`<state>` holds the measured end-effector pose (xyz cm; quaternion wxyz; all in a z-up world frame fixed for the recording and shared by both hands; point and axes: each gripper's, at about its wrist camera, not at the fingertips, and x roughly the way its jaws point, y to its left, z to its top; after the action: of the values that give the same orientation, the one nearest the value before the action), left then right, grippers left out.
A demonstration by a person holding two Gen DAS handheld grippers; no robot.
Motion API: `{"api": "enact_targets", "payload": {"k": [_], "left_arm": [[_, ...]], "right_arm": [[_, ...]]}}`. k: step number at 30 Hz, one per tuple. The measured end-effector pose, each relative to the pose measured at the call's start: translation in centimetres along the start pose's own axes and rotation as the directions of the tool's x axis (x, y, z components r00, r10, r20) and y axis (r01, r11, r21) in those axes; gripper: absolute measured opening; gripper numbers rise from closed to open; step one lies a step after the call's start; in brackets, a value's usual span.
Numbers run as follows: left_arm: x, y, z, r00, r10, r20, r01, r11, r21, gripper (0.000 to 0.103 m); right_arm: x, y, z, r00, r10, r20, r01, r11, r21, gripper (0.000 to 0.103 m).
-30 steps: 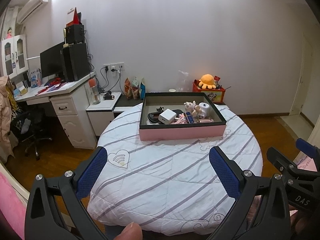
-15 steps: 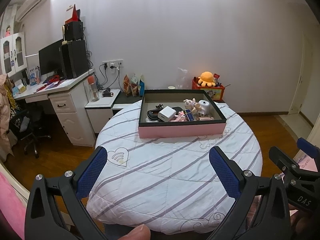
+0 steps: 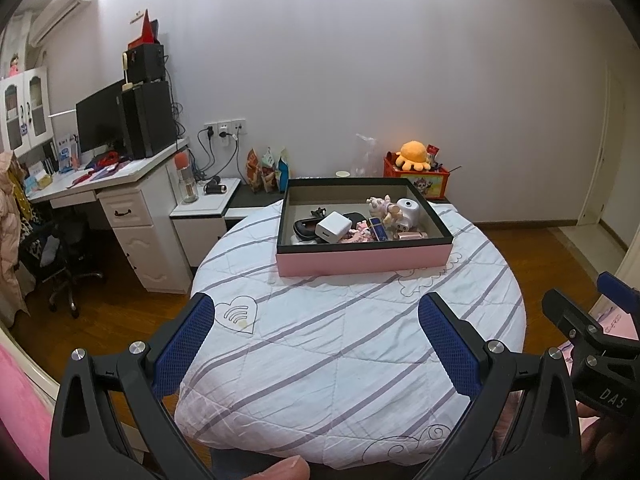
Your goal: Organize rigid objects
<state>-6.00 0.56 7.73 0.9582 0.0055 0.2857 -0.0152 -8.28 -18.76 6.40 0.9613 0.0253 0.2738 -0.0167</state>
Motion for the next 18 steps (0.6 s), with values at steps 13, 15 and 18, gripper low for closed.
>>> {"api": "enact_targets", "payload": {"k": [13, 15, 18], "left_arm": [[0.13, 0.14, 0.07, 1.000, -0.002, -0.004, 0.002, 1.000, 0.004, 0.103], [0.16, 0.14, 0.03, 1.000, 0.001, -0.004, -0.001, 1.000, 0.006, 0.103], [0.13, 0.10, -0.17, 1.000, 0.002, 0.004, -0.002, 1.000, 0.022, 0.103]], "right_arm": [[-0.02, 0.06, 0.05, 1.000, 0.000, 0.000, 0.000, 1.000, 0.000, 0.103], [0.03, 0.05, 0.08, 1.000, -0.002, -0.002, 0.002, 1.000, 0.000, 0.103], [0.07, 0.04, 0.11, 1.000, -0.003, -0.002, 0.003, 1.000, -0.001, 0.103]]}}
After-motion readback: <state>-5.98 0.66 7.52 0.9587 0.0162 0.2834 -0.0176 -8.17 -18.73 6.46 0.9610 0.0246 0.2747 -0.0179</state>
